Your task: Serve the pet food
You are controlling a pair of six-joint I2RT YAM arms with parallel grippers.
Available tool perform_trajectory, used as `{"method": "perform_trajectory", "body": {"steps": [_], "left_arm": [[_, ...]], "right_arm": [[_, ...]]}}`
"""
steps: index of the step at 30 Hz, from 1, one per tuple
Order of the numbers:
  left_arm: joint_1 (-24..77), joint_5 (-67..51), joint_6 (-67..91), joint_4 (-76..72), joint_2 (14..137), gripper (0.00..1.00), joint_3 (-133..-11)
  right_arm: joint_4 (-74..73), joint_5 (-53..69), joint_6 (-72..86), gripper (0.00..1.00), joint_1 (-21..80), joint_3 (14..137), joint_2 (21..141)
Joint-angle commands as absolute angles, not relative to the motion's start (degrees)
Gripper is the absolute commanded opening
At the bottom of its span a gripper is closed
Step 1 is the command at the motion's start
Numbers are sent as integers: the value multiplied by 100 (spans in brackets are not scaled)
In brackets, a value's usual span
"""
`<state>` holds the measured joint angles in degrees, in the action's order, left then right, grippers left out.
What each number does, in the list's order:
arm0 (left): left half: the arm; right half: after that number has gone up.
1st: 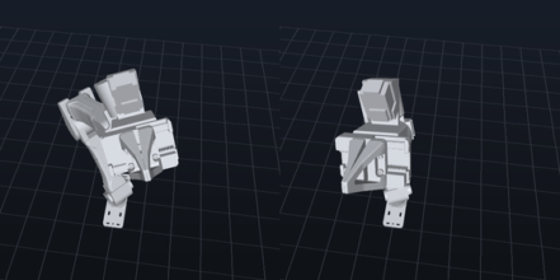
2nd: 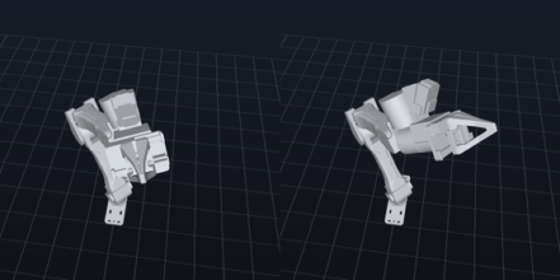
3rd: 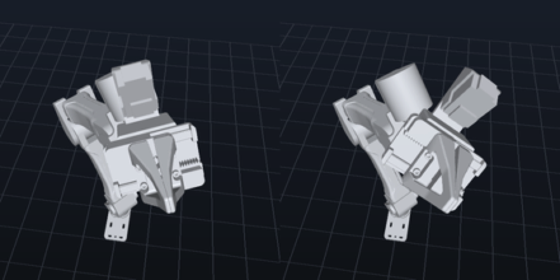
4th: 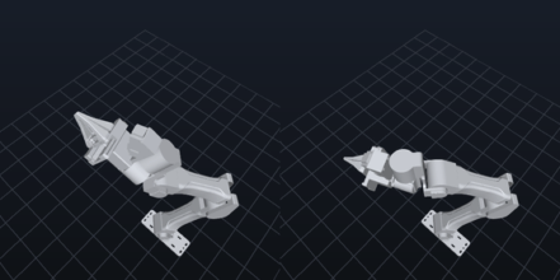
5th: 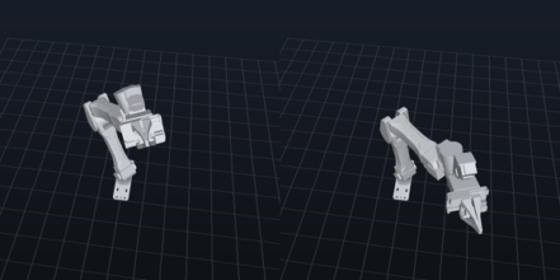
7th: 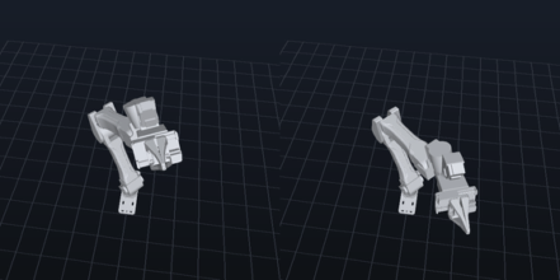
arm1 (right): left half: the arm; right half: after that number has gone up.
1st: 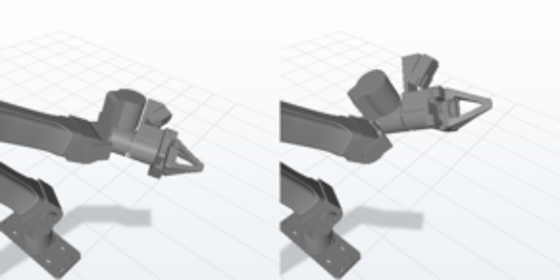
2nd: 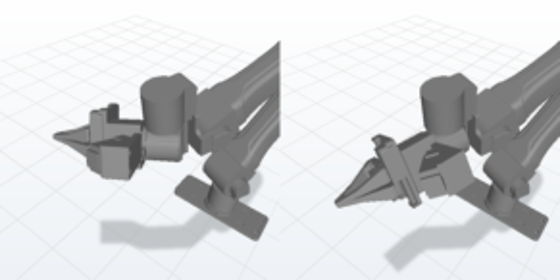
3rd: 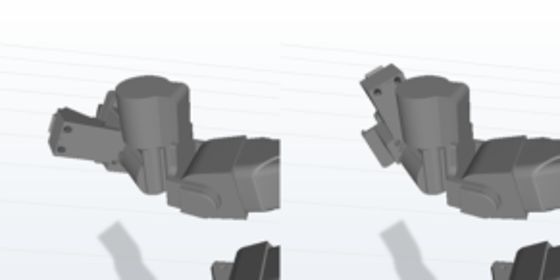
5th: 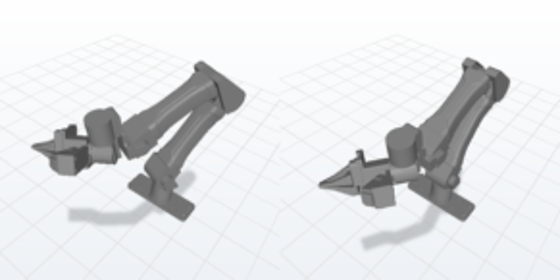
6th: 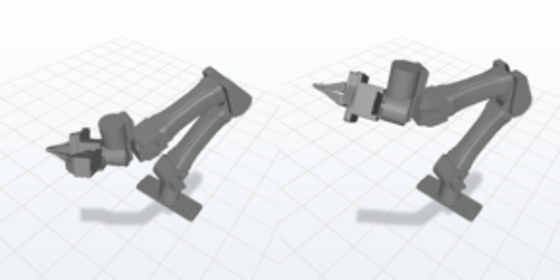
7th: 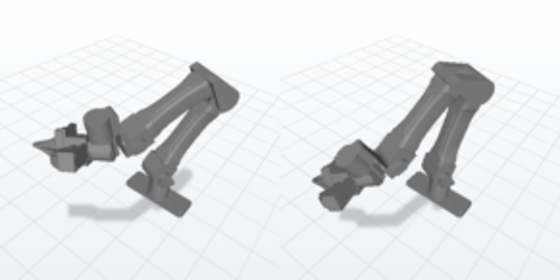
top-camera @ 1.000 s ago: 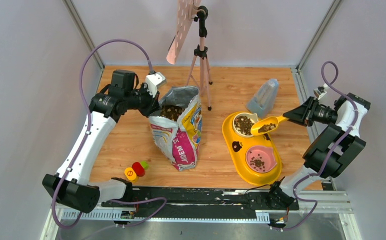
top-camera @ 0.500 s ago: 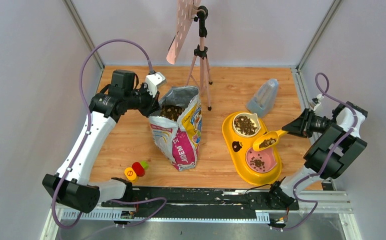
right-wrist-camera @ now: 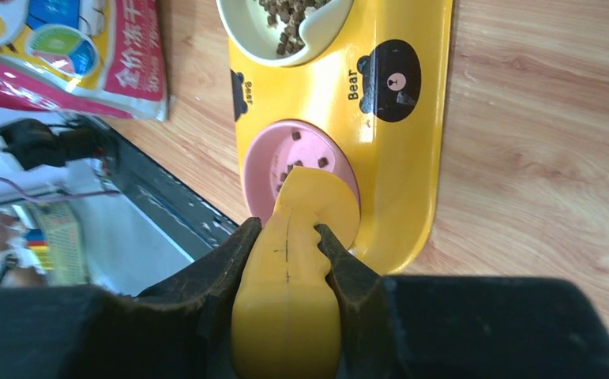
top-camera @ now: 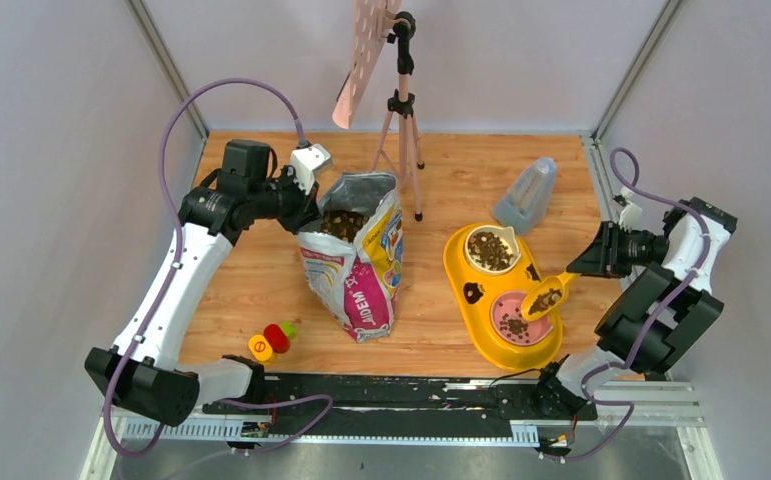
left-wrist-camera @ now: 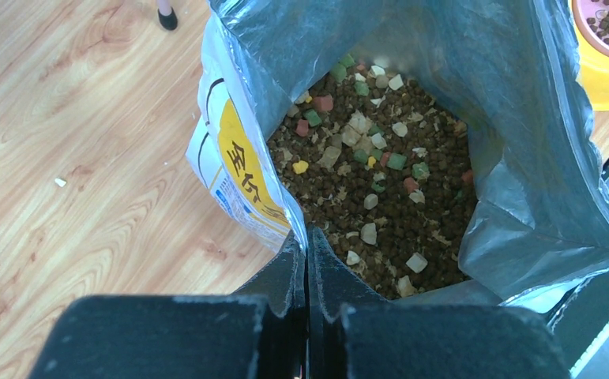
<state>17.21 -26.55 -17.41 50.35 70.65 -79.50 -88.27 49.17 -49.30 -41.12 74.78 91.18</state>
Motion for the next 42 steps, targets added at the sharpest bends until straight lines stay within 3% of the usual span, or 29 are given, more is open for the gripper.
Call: {"method": "perform_trajectory", "body": {"steps": [1, 14, 28, 34, 42], "left_arm": [[1714, -2969, -1681, 4063, 6785, 0, -7978], [1714, -3102, -1548, 3794, 6688, 0, -7748], [1714, -3147, -1301, 3642, 6558, 0, -7603], [1714, -3174, -1159, 3718, 6445, 0, -7556], [1714, -3447, -715, 3627, 6488, 0, -7607]], "right_arm": [[-8629, 4330, -5281, 0, -3774, 7722, 8442], [-7523, 2741, -4536, 0, -1620, 7214, 6615], [-8117, 3165, -4293, 0, -846, 7349, 6160], [-7754, 3337, -3556, 0, -751, 8457, 6432], [-7335, 4652, -2014, 0, -377, 10852, 7131]]}}
